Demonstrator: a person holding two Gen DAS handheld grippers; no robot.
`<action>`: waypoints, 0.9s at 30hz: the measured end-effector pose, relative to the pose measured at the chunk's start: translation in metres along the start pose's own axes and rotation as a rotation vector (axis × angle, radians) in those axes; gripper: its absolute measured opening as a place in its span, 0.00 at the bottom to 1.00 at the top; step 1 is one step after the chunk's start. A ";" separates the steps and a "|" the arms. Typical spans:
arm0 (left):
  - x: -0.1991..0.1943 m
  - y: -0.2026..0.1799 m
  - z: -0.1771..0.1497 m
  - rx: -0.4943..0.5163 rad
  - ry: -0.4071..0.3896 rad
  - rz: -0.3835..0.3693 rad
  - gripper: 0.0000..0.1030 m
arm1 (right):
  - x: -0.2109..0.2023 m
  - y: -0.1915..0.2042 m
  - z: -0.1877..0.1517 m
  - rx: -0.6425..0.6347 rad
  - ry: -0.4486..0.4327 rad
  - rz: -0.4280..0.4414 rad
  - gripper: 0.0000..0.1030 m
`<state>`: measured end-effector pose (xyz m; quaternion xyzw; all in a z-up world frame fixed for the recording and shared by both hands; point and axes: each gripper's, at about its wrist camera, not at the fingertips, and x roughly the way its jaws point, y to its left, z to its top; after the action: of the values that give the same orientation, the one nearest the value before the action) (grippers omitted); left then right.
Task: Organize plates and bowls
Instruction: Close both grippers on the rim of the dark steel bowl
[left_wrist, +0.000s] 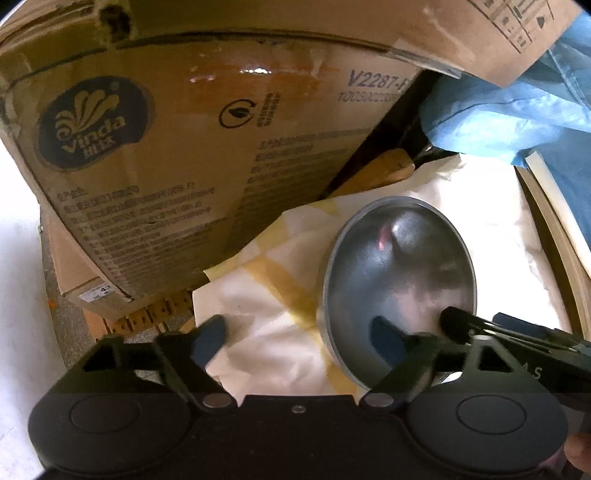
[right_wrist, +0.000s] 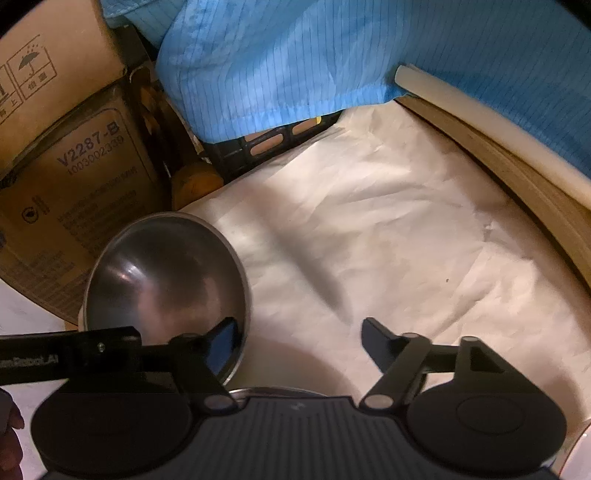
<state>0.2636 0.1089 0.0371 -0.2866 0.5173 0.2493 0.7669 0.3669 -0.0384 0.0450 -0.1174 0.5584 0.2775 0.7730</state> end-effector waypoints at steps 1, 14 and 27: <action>-0.001 0.001 0.000 -0.004 -0.005 0.006 0.71 | 0.000 0.000 0.000 0.001 -0.003 0.010 0.64; -0.014 0.002 -0.003 0.024 -0.044 -0.025 0.30 | 0.004 0.007 -0.004 0.047 -0.011 0.087 0.34; -0.015 -0.008 -0.002 0.048 -0.069 -0.071 0.10 | -0.001 0.016 -0.008 0.064 -0.037 0.100 0.10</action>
<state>0.2620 0.1004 0.0522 -0.2775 0.4860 0.2192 0.7992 0.3514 -0.0300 0.0455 -0.0595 0.5577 0.2998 0.7717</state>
